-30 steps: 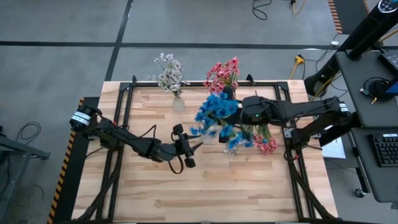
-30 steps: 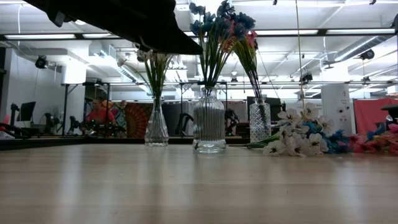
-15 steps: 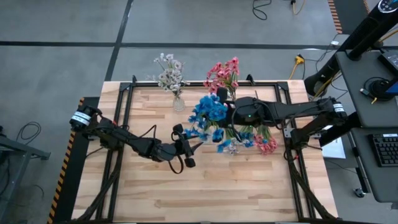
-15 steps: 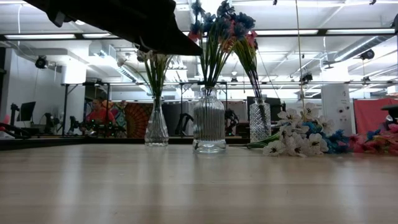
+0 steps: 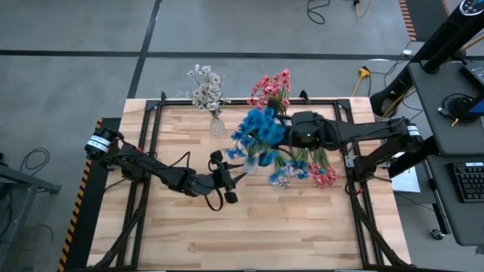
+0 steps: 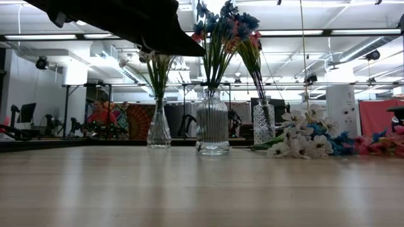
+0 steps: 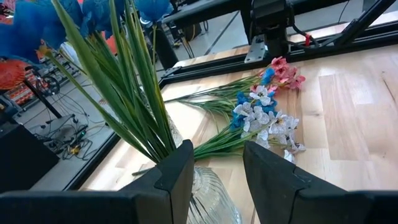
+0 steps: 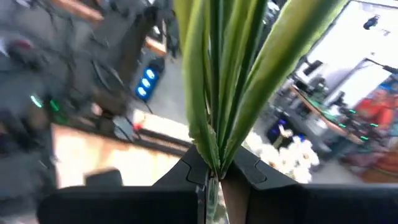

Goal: Sort flowers into vase by color
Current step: Put the left blue flowers into the middle transparent vase

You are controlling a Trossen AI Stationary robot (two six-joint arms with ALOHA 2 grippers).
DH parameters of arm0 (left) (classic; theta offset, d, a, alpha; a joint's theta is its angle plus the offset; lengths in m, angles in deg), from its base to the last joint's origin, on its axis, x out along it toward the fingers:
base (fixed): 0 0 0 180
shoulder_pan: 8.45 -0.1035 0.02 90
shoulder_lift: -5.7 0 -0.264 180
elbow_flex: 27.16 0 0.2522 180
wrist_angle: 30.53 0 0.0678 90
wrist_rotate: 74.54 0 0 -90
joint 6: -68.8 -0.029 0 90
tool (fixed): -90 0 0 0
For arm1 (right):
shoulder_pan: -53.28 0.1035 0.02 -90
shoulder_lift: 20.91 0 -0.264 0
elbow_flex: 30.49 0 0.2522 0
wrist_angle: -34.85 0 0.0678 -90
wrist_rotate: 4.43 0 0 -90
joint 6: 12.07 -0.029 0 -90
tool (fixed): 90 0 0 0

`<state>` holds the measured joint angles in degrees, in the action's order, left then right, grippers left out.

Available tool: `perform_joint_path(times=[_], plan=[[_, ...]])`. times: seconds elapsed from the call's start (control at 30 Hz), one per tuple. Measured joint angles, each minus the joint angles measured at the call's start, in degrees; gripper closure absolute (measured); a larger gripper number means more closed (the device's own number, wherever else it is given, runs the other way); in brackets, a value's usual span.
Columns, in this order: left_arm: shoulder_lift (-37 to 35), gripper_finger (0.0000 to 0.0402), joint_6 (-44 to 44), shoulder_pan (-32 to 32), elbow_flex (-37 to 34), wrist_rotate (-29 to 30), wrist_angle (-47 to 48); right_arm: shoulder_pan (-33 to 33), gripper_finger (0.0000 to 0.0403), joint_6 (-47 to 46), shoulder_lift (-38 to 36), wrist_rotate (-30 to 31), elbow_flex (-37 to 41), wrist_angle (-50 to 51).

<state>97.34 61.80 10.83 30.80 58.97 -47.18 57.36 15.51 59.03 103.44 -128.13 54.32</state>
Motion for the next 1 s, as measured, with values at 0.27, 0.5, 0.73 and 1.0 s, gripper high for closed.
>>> perform_joint_path(times=[0.27,0.5,0.73,1.0], plan=[[0.0,0.0278,0.0,0.0,0.0,0.0,0.0,-0.3,0.0385,-6.0,1.2,-3.3,-0.2,4.7],[0.0,0.0278,0.0,0.0,0.0,0.0,0.0,-1.1,0.0385,-0.5,4.9,3.9,0.1,2.7],[0.0,0.0278,0.0,0.0,0.0,0.0,0.3,-0.2,0.0385,2.5,4.8,4.3,-2.7,2.1],[0.0,0.0277,1.8,-0.3,0.0,-3.7,1.6,5.2,0.0385,-0.1,-0.3,4.2,-6.4,9.3]])
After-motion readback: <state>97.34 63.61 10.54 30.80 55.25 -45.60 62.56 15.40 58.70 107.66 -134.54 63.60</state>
